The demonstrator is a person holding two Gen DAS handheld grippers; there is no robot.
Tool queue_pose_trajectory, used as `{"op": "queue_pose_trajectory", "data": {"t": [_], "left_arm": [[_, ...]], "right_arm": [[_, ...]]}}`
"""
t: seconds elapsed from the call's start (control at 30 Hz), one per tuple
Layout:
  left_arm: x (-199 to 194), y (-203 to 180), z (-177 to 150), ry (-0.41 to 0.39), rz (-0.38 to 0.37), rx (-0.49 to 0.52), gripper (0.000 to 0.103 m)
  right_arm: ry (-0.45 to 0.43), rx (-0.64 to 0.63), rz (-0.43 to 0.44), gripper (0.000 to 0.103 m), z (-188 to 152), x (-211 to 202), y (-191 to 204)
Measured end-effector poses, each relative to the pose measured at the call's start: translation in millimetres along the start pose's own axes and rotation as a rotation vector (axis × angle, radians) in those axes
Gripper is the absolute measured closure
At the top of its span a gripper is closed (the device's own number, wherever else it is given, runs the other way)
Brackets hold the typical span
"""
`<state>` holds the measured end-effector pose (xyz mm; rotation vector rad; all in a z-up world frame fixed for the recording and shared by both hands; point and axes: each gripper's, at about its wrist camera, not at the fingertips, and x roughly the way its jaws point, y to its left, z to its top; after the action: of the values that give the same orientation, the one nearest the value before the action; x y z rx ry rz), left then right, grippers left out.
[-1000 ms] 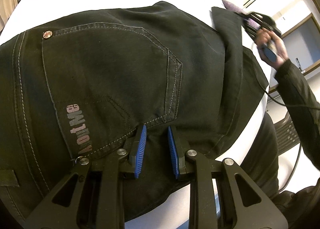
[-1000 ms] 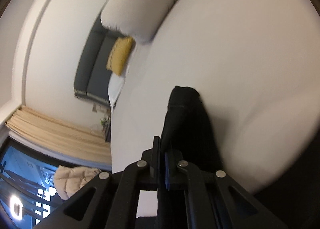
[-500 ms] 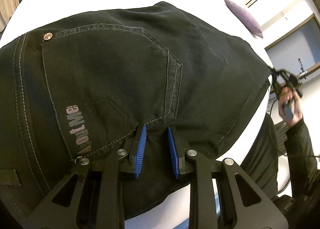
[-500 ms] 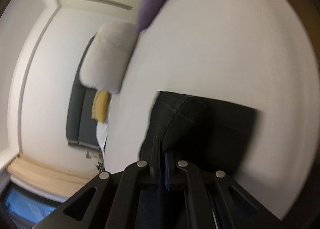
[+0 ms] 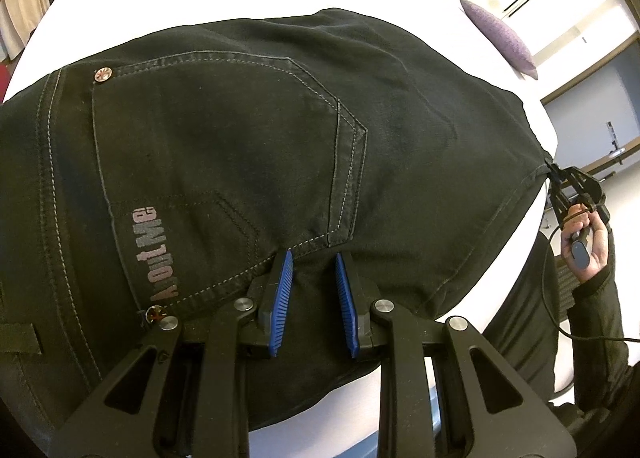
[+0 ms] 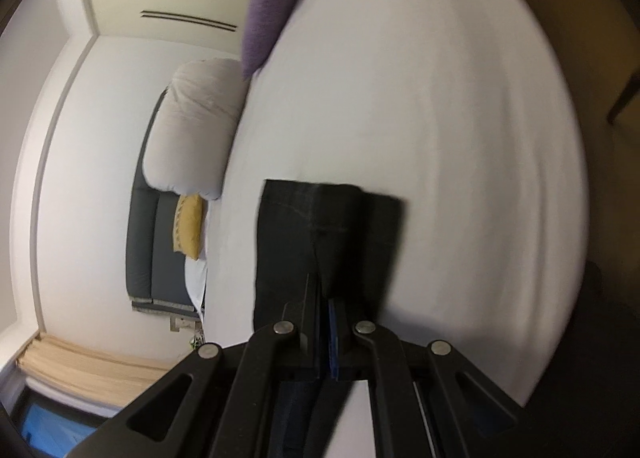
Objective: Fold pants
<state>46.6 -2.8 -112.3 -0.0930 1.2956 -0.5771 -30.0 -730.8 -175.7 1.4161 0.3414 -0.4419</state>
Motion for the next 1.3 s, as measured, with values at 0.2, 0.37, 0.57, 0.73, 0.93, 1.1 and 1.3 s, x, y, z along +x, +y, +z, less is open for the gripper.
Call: {"op": "queue_pose_trajectory", "data": {"t": [0.2, 0.37, 0.57, 0.73, 0.93, 1.1, 1.3], "left_arm": [[0.1, -5.6, 3.0, 0.012, 0.005, 0.008, 0.081], [-3.9, -8.1, 4.2, 0.022, 0.018, 0.022, 0.081], [-10.3, -4.3, 2.8, 0.009, 0.003, 0.009, 0.081], [-13.1, 7.3, -1.0, -0.003, -0.037, -0.017, 0.081], [-15.1, 10.4, -5.9, -0.011, -0.03, -0.009, 0.081], [-15.9, 15.2, -9.8, -0.025, -0.043, -0.025, 0.081], [-19.4, 16.8, -11.8, -0.026, -0.04, -0.02, 0.081]], "right_arm": [[-0.001, 0.039, -0.014, 0.099, 3.2, -1.2, -5.4], [0.008, 0.052, -0.03, 0.099, 4.9, -0.6, -6.1], [-0.016, 0.047, -0.046, 0.1, 9.2, -12.9, -8.4], [-0.013, 0.022, -0.054, 0.096, 11.6, -20.2, -8.8], [-0.025, 0.015, 0.022, 0.03, 9.6, -49.1, 6.7], [0.189, -0.129, 0.118, 0.031, -38.7, -41.7, 46.5], [0.416, -0.113, 0.114, 0.057, -100.7, 1.8, 41.1]]}}
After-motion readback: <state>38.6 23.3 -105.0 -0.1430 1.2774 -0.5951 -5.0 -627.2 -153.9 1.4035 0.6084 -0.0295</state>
